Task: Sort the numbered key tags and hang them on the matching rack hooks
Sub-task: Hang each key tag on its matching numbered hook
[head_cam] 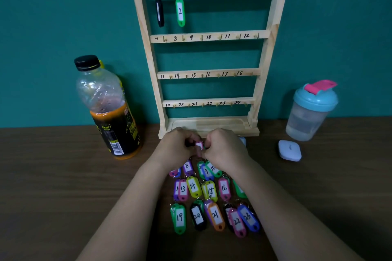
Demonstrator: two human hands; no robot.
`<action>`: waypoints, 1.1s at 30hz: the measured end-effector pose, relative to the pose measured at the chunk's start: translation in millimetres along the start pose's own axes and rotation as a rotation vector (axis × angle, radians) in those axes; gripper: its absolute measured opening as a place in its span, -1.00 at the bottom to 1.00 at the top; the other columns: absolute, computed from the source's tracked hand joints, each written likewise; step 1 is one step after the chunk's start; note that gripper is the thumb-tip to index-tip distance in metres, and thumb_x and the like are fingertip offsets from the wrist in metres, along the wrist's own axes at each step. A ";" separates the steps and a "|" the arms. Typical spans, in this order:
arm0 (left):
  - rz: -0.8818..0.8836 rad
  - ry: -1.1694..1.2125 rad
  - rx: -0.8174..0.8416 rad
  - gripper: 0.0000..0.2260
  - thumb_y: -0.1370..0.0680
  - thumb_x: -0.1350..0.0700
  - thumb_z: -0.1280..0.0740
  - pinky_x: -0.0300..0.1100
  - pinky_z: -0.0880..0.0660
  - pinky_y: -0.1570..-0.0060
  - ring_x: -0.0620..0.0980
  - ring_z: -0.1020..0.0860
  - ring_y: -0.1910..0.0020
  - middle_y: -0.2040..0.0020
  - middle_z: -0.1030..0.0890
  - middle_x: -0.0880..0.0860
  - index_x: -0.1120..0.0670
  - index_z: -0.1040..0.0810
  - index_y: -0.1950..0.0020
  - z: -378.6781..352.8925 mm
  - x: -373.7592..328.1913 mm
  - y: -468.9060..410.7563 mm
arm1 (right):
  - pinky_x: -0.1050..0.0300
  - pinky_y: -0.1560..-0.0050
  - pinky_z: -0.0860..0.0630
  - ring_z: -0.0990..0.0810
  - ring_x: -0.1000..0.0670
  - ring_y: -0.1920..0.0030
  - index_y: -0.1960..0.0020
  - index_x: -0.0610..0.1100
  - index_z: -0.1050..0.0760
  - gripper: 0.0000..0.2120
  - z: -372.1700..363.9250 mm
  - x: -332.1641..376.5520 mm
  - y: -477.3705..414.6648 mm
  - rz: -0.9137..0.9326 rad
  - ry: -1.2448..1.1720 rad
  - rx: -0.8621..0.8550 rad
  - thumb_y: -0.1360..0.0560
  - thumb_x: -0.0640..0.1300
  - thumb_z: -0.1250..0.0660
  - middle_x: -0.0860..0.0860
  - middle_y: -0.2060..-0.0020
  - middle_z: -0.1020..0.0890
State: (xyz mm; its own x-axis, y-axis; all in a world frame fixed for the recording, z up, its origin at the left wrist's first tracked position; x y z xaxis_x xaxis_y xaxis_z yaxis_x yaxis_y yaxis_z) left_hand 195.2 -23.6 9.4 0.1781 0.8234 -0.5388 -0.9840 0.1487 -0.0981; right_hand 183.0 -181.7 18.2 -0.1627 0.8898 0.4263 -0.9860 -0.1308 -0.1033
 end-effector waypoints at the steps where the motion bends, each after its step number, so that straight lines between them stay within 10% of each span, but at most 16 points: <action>1: 0.007 -0.002 0.003 -0.81 -0.48 0.06 -0.55 -0.57 -0.32 0.20 -0.14 -0.54 0.04 -0.03 -0.59 -0.10 -0.15 -0.72 -0.06 -0.3 0.0 -0.6 | 0.07 0.28 -0.53 -0.61 -0.02 0.29 0.20 -0.08 -0.63 -0.70 -0.5 0.1 -0.4 0.003 -0.008 0.000 -0.52 0.13 -0.53 0.03 0.35 -0.62; 14: 0.029 0.153 -0.080 -0.80 -0.46 0.15 -0.59 -0.28 -0.48 0.13 -0.25 -0.61 0.17 0.17 -0.69 -0.13 -0.08 -0.61 0.11 9.0 6.3 4.2 | 0.01 0.08 -0.64 -0.63 0.05 0.15 0.10 -0.01 -0.66 -0.89 -4.1 4.4 -1.1 0.096 -0.159 -0.050 -0.48 -0.08 -0.59 0.08 0.14 -0.65; 25: -0.015 1.023 -0.088 -0.80 -0.52 0.30 -0.51 -0.10 -0.64 0.09 0.11 -0.68 0.06 -0.01 -0.73 0.20 0.21 -0.67 -0.14 38.1 -18.7 21.2 | -0.17 -0.03 -0.65 -0.68 0.08 0.08 0.05 0.05 -0.60 -0.87 28.9 3.9 0.4 0.140 -0.578 -0.065 -0.57 0.06 -0.50 0.08 0.15 -0.71; 33: -0.150 0.877 -0.236 -0.69 -0.59 0.39 -0.41 -0.06 -0.64 -0.15 0.10 -0.74 -0.09 -0.04 -0.77 0.12 0.15 -0.62 -0.30 53.4 -29.1 22.8 | 0.09 0.02 -0.58 -0.71 0.15 0.15 -0.04 -0.03 -0.64 -0.88 48.8 9.2 10.2 0.052 -0.770 0.021 -0.65 0.02 -0.41 0.11 0.12 -0.76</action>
State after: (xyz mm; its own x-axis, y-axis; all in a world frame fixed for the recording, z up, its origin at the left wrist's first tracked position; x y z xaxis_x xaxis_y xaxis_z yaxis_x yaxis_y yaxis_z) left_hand 167.5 -14.9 67.5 0.3360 0.0794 -0.9385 -0.9419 0.0251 -0.3350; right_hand 169.7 -196.3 64.9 -0.1805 0.3281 0.9272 -0.9757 -0.1791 -0.1266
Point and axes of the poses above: each hand's wrist, its own y-axis away from the middle knuckle, its own z-axis out of the back of the hand, x = y × z, the point moved 3 cm from there along -y, towards the middle knuckle
